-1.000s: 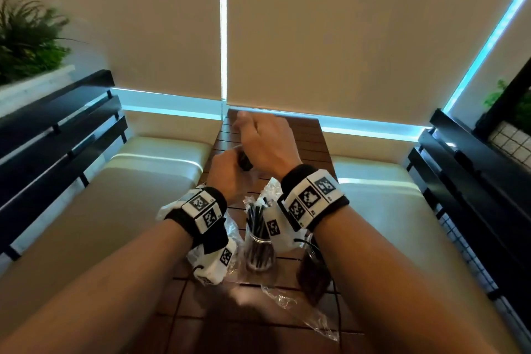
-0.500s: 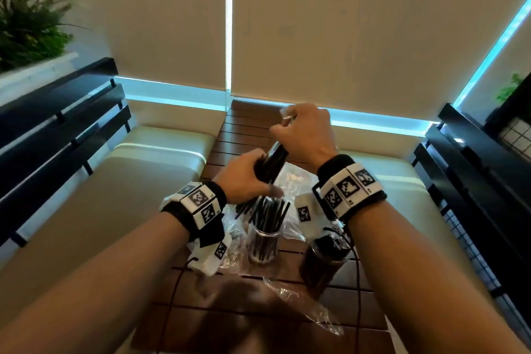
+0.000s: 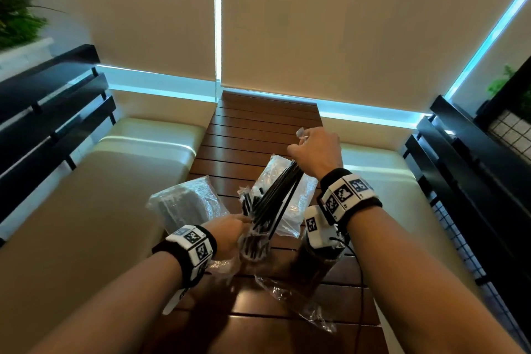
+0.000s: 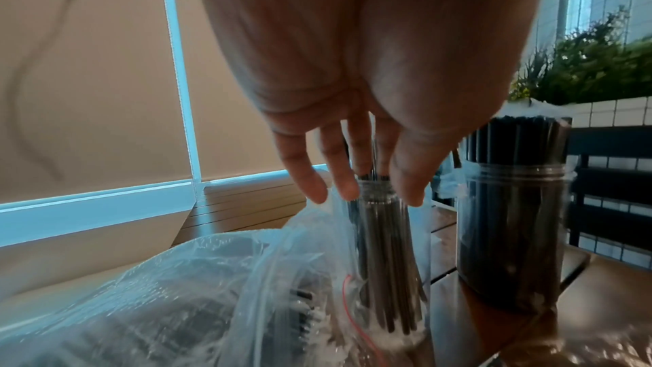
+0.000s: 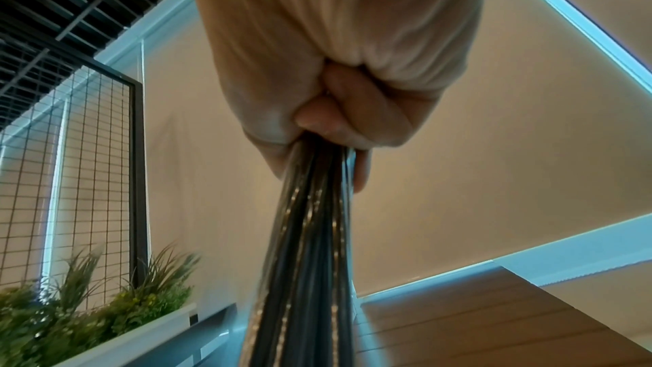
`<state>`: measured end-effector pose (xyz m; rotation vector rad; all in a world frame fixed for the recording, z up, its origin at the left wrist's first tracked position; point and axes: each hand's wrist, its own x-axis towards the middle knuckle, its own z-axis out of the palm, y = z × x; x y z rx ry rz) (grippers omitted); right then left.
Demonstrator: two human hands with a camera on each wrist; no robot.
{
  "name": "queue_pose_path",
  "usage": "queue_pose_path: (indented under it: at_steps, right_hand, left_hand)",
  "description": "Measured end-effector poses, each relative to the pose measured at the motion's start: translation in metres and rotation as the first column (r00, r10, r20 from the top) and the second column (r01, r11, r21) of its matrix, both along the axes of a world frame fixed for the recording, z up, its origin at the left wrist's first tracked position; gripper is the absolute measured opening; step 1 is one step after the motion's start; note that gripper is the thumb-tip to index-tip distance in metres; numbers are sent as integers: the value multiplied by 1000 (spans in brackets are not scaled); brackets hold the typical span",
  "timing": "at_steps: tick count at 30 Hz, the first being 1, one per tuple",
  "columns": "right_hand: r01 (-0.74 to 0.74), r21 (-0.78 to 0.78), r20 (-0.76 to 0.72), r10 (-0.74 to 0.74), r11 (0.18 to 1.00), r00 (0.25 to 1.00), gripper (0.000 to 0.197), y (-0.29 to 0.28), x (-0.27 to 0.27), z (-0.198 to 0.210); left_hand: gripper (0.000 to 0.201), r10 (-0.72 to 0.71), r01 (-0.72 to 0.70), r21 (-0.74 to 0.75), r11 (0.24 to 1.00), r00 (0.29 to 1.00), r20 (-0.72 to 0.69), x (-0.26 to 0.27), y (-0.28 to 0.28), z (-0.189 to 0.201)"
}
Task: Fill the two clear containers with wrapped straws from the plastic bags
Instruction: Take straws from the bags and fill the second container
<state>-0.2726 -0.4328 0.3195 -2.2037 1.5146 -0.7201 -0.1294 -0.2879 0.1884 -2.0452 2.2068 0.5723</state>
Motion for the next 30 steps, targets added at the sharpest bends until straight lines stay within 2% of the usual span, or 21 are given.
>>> queue_pose_path:
  at_steps: [3, 8, 11, 15, 17, 19, 20, 22, 23, 25, 26, 28, 30]
  right_hand:
    - [19, -34, 49, -18, 999, 999, 22, 0, 5, -5]
    - [23, -123, 106, -10, 992, 994, 12, 4, 13, -12]
    - [26, -144, 141, -6, 989, 990, 16, 8, 16, -21]
    - [11, -161, 149, 14, 987, 989, 19, 9, 16, -21]
    - [-22, -161, 129, 43, 987, 991, 12, 6, 15, -16]
    - [-55, -174, 118, 77, 983, 990, 14, 5, 14, -12]
    - [-65, -174, 118, 86, 983, 989, 16, 5, 14, -9]
    - [-76, -162, 128, 98, 984, 987, 11, 7, 16, -3]
    - [-86, -163, 136, 108, 983, 985, 6, 9, 18, 2]
    - [-110, -164, 179, 139, 980, 974, 3, 14, 22, 13]
    - [-134, -172, 199, 167, 976, 966, 6, 17, 25, 18]
    - [-176, -234, 180, 220, 956, 959, 24, 22, 29, 24]
    - [-189, -318, 190, 258, 929, 947, 14, 27, 33, 26]
  left_hand:
    - [43, -12, 11, 22, 1000, 1000, 23, 2, -2, -4]
    - [53, -45, 45, -27, 999, 999, 12, 12, -6, -13]
    - [55, -63, 62, -78, 995, 998, -6, 13, -7, -18]
    - [40, -3, -2, -102, 995, 999, -46, 18, -5, -19]
    - [26, 76, -80, -227, 971, 997, -26, 16, -1, -14]
    - [37, 179, -187, -424, 886, 982, -61, 12, 2, -4]
    - [41, 208, -253, -518, 817, 967, -143, 10, 1, 5]
    - [52, 180, -384, -623, 682, 913, -365, 4, -6, 25]
    - [65, 145, -436, -614, 658, 873, -466, 0, -12, 34]
    - [92, 110, -511, -485, 710, 760, -640, -11, -26, 51]
    - [90, 116, -539, -409, 736, 696, -709, -16, -33, 57]
    - [58, 153, -609, -307, 731, 585, -796, -25, -46, 64]
    - [28, 172, -668, -321, 671, 562, -809, -26, -55, 68]
